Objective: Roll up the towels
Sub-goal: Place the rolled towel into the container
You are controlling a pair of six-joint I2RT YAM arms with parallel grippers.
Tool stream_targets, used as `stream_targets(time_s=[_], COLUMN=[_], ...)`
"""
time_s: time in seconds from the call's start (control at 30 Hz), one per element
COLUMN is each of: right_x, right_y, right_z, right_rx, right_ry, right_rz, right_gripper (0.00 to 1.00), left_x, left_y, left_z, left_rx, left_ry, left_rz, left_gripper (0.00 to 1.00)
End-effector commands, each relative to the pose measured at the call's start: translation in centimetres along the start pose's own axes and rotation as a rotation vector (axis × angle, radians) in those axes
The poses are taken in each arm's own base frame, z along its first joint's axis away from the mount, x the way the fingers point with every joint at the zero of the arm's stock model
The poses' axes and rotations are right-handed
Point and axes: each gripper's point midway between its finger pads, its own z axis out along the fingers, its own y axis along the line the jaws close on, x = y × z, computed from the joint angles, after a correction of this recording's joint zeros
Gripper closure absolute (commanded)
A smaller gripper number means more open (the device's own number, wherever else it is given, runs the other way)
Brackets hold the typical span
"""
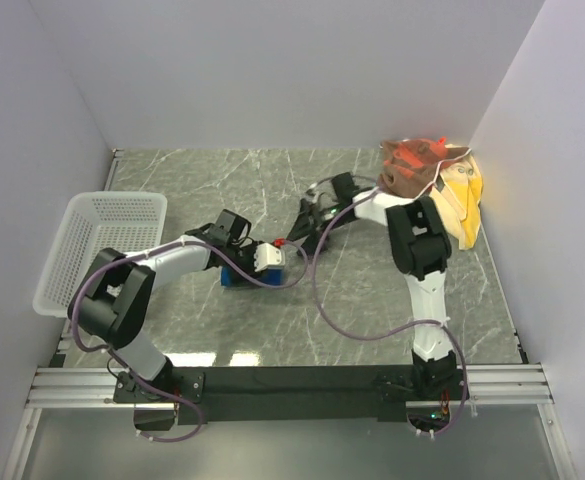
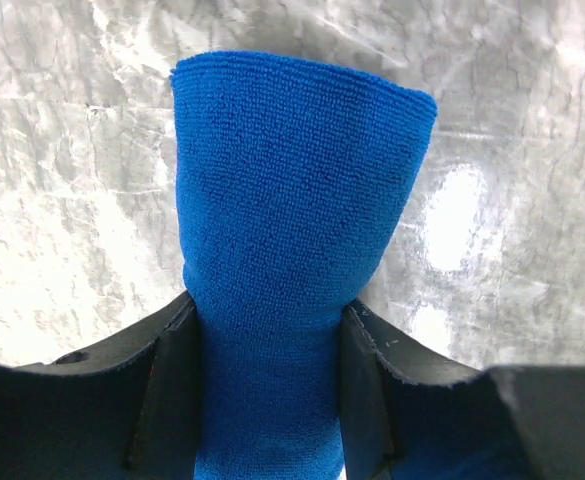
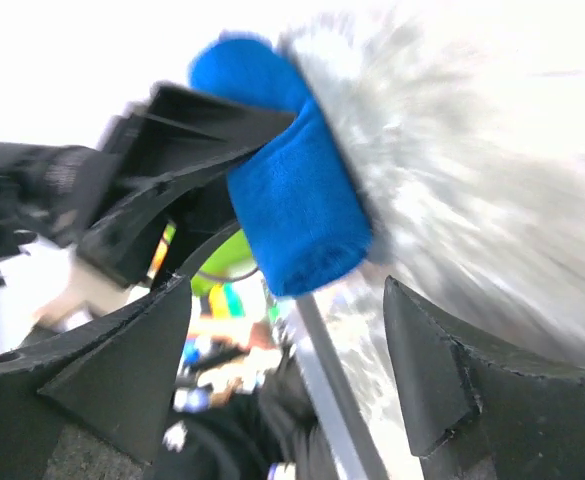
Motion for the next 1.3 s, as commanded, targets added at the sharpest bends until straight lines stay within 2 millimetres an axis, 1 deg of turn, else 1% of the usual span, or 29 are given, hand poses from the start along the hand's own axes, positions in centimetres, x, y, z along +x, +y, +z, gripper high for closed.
stream_targets(time_s=[0.0,0.07,0.13,0.17,0.2,0.23,0.27,0.33,0.37,0.43,0.47,0.5,0.53,0.57,0.6,0.63,0.67,0.73,0.77,0.83,0.87,0.9,0.97,1.0,1.03,1.1,1.13,1.2,1.27], right_x=[-2.2,-1.8,-1.5,-1.2,-1.1,-0.5,-0.3,0.4,0.6,1.1,1.4,1.4,1.7,1.8,1.9,2.0,2.2,2.4,2.5,2.7,2.8,2.9,3.0,3.1,3.1,3.2,3.3,3.3,3.3], right_y=[2.0,2.2,2.1,2.0,2.4,1.9,1.8,1.8,1.7,1.6,1.5,1.5,1.4,1.4,1.6,1.5,1.5,1.4,1.4,1.4,1.2,1.2,0.9,0.8,0.7,0.5,0.5,0.4,0.4], right_z=[-7.0,-9.0,-11.3,-12.1,-13.5,-13.9,-14.5,-15.8,-16.2,-17.3,-17.5,-18.5,-18.7,-19.0,-19.3,-19.8,-19.9,-20.4,-20.5,-20.6,-20.6,-20.6,-20.4,-20.4,-20.3,-20.2,-20.2,-20.2,-20.1], right_rx=[0.059,0.079,0.098,0.110,0.118,0.124,0.137,0.145,0.154,0.164,0.167,0.174,0.177,0.176,0.174,0.174,0.174,0.175,0.171,0.171,0.169,0.166,0.168,0.166,0.166,0.161,0.158,0.153,0.147], right_ry=[-0.130,-0.159,-0.206,-0.221,-0.258,-0.264,-0.280,-0.317,-0.326,-0.346,-0.347,-0.372,-0.374,-0.377,-0.384,-0.393,-0.389,-0.397,-0.398,-0.394,-0.392,-0.388,-0.381,-0.379,-0.378,-0.373,-0.371,-0.367,-0.362], right_rz=[-0.084,-0.079,-0.104,-0.112,-0.127,-0.113,-0.123,-0.123,-0.130,-0.122,-0.132,-0.130,-0.125,-0.130,-0.133,-0.129,-0.125,-0.112,-0.107,-0.121,-0.125,-0.125,-0.121,-0.119,-0.119,-0.110,-0.108,-0.108,-0.104], right_gripper=[0.16,0.15,0.15,0.15,0.15,0.15,0.15,0.14,0.14,0.14,0.14,0.14,0.14,0.14,0.14,0.14,0.14,0.14,0.14,0.14,0.14,0.14,0.14,0.14,0.14,0.15,0.15,0.15,0.16], left_x=[4.2,3.8,2.9,1.3,1.4,0.8,-0.1,-1.1,-1.6,-2.3,-2.6,-2.9,-2.7,-2.4,-2.2,-1.7,-0.3,1.0,3.1,4.9,6.6,7.5,10.7,11.9,13.9,15.4,16.8,17.6,19.0], left_y=[-5.6,-5.5,-4.3,-3.2,-2.9,-2.3,-0.6,1.0,2.9,4.8,7.0,8.0,8.5,10.7,11.5,12.2,14.0,15.1,15.9,16.1,16.1,16.0,15.8,15.7,15.0,14.6,13.7,13.4,12.3], left_z=[1.0,0.9,0.5,0.1,-0.4,-0.7,-1.6,-3.2,-4.5,-6.7,-8.6,-10.0,-11.2,-13.5,-15.1,-16.6,-19.5,-22.9,-25.6,-28.1,-29.9,-30.5,-32.2,-32.6,-32.4,-33.1,-32.0,-31.4,-29.5], left_rx=[0.183,0.193,0.186,0.192,0.201,0.201,0.188,0.157,0.118,0.066,0.013,-0.020,-0.038,-0.106,-0.149,-0.187,-0.269,-0.360,-0.434,-0.490,-0.541,-0.575,-0.701,-0.746,-0.794,-0.865,-0.873,-0.893,-0.870], left_ry=[0.149,0.142,0.123,0.069,0.070,0.047,-0.008,-0.057,-0.100,-0.143,-0.185,-0.206,-0.210,-0.242,-0.257,-0.269,-0.299,-0.328,-0.336,-0.345,-0.335,-0.312,-0.243,-0.221,-0.161,-0.139,-0.095,-0.081,-0.043], left_rz=[-0.258,-0.327,-0.467,-0.507,-0.616,-0.660,-0.704,-0.785,-0.808,-0.848,-0.864,-0.883,-0.908,-0.926,-0.950,-0.977,-1.018,-1.069,-1.121,-1.152,-1.178,-1.181,-1.254,-1.281,-1.331,-1.339,-1.369,-1.367,-1.423], left_gripper=[0.73,0.82,0.99,0.99,0.99,0.99,0.99,0.99,0.99,0.99,0.99,0.99,0.99,0.99,0.99,0.99,1.00,1.00,1.00,1.00,1.00,1.00,1.00,1.00,1.00,1.00,1.00,1.00,1.00])
